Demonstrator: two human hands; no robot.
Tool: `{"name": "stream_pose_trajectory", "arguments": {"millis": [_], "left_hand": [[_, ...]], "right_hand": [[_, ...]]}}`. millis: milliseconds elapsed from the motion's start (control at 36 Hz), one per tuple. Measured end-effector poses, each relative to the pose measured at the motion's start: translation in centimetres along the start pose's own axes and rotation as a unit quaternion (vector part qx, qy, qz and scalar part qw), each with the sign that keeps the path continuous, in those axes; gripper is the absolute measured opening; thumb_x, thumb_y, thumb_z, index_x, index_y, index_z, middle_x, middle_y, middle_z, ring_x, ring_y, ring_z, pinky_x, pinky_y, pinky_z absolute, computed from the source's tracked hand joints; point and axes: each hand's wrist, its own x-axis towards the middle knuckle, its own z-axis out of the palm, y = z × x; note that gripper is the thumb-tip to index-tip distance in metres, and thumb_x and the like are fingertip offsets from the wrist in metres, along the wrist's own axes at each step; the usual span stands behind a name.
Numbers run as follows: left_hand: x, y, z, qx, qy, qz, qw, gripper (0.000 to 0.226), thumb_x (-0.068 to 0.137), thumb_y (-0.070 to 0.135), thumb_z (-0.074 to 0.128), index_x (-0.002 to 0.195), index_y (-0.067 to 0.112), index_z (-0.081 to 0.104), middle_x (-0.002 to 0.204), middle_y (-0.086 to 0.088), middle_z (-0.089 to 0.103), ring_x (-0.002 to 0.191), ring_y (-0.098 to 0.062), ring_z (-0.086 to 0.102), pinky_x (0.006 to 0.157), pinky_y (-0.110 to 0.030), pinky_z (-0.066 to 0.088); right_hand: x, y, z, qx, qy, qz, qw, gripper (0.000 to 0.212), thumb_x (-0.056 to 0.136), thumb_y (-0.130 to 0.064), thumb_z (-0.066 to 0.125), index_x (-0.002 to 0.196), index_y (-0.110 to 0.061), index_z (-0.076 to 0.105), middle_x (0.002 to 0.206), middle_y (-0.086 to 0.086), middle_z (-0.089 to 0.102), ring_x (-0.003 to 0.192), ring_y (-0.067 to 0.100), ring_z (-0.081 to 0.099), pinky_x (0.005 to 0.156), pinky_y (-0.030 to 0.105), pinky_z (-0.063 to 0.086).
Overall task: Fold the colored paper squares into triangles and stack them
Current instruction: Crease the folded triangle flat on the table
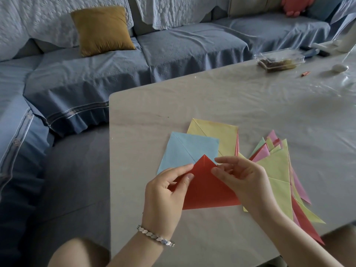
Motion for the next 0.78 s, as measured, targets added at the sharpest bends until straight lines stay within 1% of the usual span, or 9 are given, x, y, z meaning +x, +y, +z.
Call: {"name": "stream_pose_trajectory", "arguments": {"millis": [111, 194, 250, 389, 500, 611, 694, 722, 778], "left_hand": [[0.0, 0.2, 0.0, -0.003, 0.002, -0.005, 1.0, 0.041, 0.077, 0.006, 0.07, 0.081, 0.046, 0.064, 0.08, 0.031, 0.066, 0.06, 0.011, 0.056, 0.06, -0.003, 0.041], [-0.2, 0.3, 0.0, -0.003, 0.003, -0.006, 1.0, 0.041, 0.078, 0.006, 0.069, 0.083, 0.046, 0.065, 0.085, 0.026, 0.067, 0.062, 0.007, 0.06, 0.061, -0.005, 0.043], [-0.2, 0.4, 0.0, -0.001, 0.002, -0.004, 1.0, 0.04, 0.078, 0.007, 0.069, 0.085, 0.045, 0.065, 0.087, 0.025, 0.067, 0.064, 0.006, 0.061, 0.062, -0.005, 0.044], [-0.2, 0.3, 0.1, 0.012, -0.003, 0.005, 1.0, 0.034, 0.078, 0.006, 0.069, 0.088, 0.038, 0.068, 0.089, 0.023, 0.066, 0.066, 0.004, 0.061, 0.062, -0.004, 0.042], [-0.1, 0.2, 0.1, 0.028, -0.002, 0.01, 1.0, 0.033, 0.078, 0.006, 0.069, 0.09, 0.037, 0.068, 0.089, 0.022, 0.065, 0.066, 0.002, 0.061, 0.062, -0.004, 0.042], [-0.1, 0.1, 0.0, 0.04, -0.004, 0.011, 0.999, 0.033, 0.078, 0.006, 0.07, 0.089, 0.038, 0.068, 0.089, 0.022, 0.065, 0.066, 0.001, 0.061, 0.062, -0.004, 0.043], [-0.1, 0.1, -0.1, 0.04, -0.016, -0.012, 0.999, 0.033, 0.077, 0.006, 0.071, 0.083, 0.038, 0.068, 0.075, 0.021, 0.068, 0.061, 0.005, 0.06, 0.059, -0.002, 0.041], [0.0, 0.1, -0.3, 0.041, -0.025, -0.021, 0.999, 0.035, 0.076, 0.007, 0.072, 0.082, 0.04, 0.066, 0.072, 0.021, 0.067, 0.06, 0.006, 0.059, 0.058, -0.002, 0.041], [0.3, 0.0, -0.5, 0.041, -0.054, -0.037, 0.997, 0.038, 0.075, 0.009, 0.073, 0.083, 0.044, 0.062, 0.071, 0.018, 0.066, 0.057, 0.002, 0.058, 0.057, -0.004, 0.041]], "right_hand": [[-0.1, -0.1, -0.1, -0.02, 0.004, -0.012, 1.0, 0.02, 0.069, -0.009, 0.075, 0.069, -0.029, 0.074, 0.057, -0.009, 0.059, 0.052, 0.001, 0.047, 0.053, 0.01, 0.04], [-0.2, -0.1, -0.1, -0.026, 0.005, -0.01, 1.0, 0.023, 0.07, -0.011, 0.075, 0.074, -0.034, 0.074, 0.055, -0.01, 0.055, 0.052, 0.002, 0.045, 0.053, 0.011, 0.038], [-0.3, -0.2, -0.1, -0.026, 0.004, -0.008, 1.0, 0.024, 0.07, -0.011, 0.074, 0.075, -0.035, 0.074, 0.055, -0.008, 0.054, 0.053, 0.003, 0.044, 0.053, 0.012, 0.038], [-0.5, -0.4, -0.1, -0.021, 0.002, 0.003, 1.0, 0.023, 0.07, -0.012, 0.074, 0.074, -0.035, 0.074, 0.056, -0.008, 0.059, 0.052, 0.003, 0.048, 0.053, 0.011, 0.04], [-0.6, -0.6, -0.1, -0.016, 0.004, 0.005, 1.0, 0.026, 0.07, -0.011, 0.074, 0.07, -0.037, 0.074, 0.056, -0.007, 0.063, 0.052, 0.002, 0.051, 0.053, 0.01, 0.041], [-0.4, -0.5, -0.2, -0.025, 0.003, 0.007, 1.0, 0.03, 0.07, -0.008, 0.075, 0.063, -0.036, 0.074, 0.053, -0.01, 0.06, 0.05, 0.001, 0.048, 0.052, 0.008, 0.039], [-0.1, -0.4, -0.3, -0.054, -0.018, 0.012, 0.998, 0.028, 0.07, -0.007, 0.076, 0.064, -0.034, 0.072, 0.052, -0.011, 0.059, 0.05, 0.0, 0.046, 0.052, 0.008, 0.037], [0.1, -0.4, -0.4, -0.072, -0.036, 0.016, 0.997, 0.027, 0.071, -0.008, 0.076, 0.064, -0.034, 0.072, 0.053, -0.011, 0.059, 0.051, 0.0, 0.046, 0.052, 0.008, 0.037], [0.5, -0.5, -0.6, -0.128, -0.1, 0.029, 0.986, 0.023, 0.072, -0.013, 0.076, 0.066, -0.034, 0.072, 0.058, -0.014, 0.063, 0.054, 0.001, 0.047, 0.055, 0.01, 0.038]]}}
